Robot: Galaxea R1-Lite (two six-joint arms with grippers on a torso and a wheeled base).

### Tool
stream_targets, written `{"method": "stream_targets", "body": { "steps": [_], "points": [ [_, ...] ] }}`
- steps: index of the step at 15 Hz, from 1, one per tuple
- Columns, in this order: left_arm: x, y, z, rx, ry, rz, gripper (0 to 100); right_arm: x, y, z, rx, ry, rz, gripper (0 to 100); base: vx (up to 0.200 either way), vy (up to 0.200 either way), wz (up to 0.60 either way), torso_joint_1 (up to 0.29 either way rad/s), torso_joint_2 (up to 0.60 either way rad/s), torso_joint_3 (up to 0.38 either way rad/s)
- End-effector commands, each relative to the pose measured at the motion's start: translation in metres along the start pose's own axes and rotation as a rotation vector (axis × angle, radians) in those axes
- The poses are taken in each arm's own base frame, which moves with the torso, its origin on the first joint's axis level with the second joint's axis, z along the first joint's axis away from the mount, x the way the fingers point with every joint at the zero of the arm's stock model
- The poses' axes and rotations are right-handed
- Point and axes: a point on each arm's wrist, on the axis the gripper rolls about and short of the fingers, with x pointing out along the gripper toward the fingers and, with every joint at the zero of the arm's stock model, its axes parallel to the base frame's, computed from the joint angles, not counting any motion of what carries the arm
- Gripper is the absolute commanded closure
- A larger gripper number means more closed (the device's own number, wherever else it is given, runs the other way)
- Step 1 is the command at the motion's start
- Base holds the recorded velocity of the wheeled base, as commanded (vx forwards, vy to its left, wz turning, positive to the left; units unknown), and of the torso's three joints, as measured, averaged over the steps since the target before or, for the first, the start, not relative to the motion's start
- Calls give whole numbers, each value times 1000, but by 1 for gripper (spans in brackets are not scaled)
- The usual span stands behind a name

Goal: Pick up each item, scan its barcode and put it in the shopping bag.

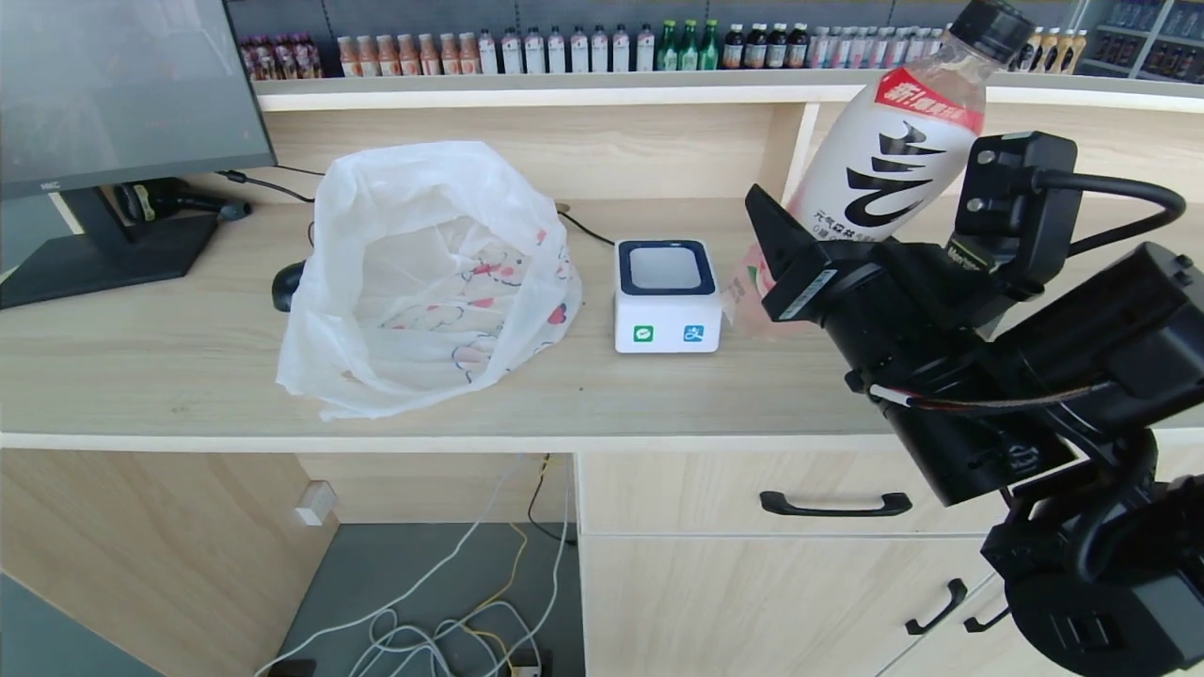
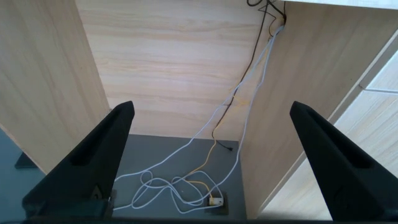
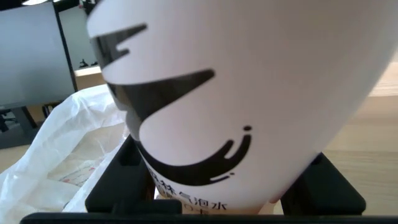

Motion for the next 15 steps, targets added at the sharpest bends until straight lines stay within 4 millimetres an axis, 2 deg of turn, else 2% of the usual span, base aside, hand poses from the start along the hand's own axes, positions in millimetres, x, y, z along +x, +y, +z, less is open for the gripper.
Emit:
{"method": "stream_targets", "body": {
  "steps": [1, 3, 12, 15],
  "points": [
    [0, 0, 0, 0, -1, -1, 0, 1, 1, 1, 2, -6, 0, 100, 0, 200, 0, 2, -2, 2],
    [0, 0, 0, 1, -1, 0, 0, 1, 0, 1, 2, -6, 0, 100, 0, 200, 0, 7, 2, 2],
    [0, 0, 0, 1, -1, -1, 0, 1, 1, 8, 4, -22, 6, 100, 0, 0, 0, 0, 0, 0],
    [0, 0, 0, 1, -1, 0, 0, -12, -2, 5, 5, 23, 16, 100, 0, 0, 0, 0, 0, 0]
  ]
}}
